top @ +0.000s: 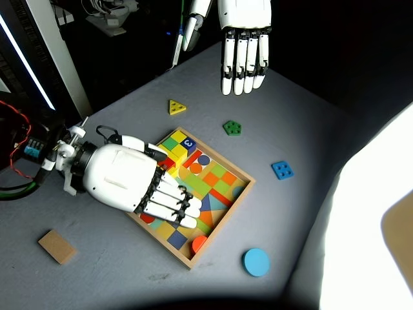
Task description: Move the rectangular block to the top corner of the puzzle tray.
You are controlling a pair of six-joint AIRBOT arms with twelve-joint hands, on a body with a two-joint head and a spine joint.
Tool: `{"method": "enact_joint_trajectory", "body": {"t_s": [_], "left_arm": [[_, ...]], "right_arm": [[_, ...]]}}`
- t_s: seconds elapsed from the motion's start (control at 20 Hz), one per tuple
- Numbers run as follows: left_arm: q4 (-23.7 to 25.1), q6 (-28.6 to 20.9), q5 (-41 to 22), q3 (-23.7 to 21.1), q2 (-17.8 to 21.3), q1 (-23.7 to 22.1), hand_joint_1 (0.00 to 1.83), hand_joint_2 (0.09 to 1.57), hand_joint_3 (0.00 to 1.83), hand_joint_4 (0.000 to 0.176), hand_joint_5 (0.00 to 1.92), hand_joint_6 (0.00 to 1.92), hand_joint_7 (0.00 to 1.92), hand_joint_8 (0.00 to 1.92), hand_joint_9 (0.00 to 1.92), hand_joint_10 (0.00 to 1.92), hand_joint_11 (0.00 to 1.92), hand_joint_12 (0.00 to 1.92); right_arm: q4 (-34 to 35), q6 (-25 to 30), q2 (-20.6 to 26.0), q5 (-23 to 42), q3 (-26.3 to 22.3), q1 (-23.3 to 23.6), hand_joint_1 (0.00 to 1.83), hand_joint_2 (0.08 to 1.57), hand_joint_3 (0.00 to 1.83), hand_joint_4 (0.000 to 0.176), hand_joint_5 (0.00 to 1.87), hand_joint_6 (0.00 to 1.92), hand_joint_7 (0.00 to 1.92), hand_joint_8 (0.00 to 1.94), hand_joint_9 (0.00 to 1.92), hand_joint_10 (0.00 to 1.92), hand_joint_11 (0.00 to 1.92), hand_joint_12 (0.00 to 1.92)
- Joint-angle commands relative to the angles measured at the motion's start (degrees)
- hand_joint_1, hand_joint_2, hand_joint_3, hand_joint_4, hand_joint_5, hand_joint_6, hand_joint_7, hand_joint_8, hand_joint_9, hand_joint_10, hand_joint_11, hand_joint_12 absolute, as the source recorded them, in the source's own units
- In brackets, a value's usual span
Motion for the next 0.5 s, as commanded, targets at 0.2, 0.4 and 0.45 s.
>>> {"method": "enact_joint_trajectory", "body": {"t_s": [0.2,0.4,0.45], "left_arm": [[0.57,-0.15,4.64,-0.11,0.10,-0.54,0.00,1.21,0.00,0.008,0.27,0.00,0.28,0.00,0.28,0.00,0.00,0.73],[0.57,-0.15,4.64,-0.09,0.10,-0.52,0.00,1.21,0.00,0.007,0.30,0.01,0.30,0.00,0.30,0.01,0.00,0.78],[0.57,-0.15,4.64,-0.09,0.10,-0.52,0.00,1.21,0.00,0.006,0.30,0.00,0.31,0.00,0.31,0.01,0.00,0.80]], "right_arm": [[-1.53,2.58,0.19,-0.38,3.41,-0.22,0.00,1.22,0.00,0.000,0.59,0.37,0.08,0.00,0.00,0.00,0.00,0.00],[-5.76,5.29,-0.03,-0.02,4.84,-0.24,0.00,1.22,0.00,0.000,0.59,0.37,0.10,0.01,0.00,0.00,0.00,0.00],[-6.26,5.63,-0.18,-0.03,5.31,-0.24,0.00,1.22,0.00,0.000,0.58,0.37,0.10,0.01,0.00,0.00,0.00,0.00]]}}
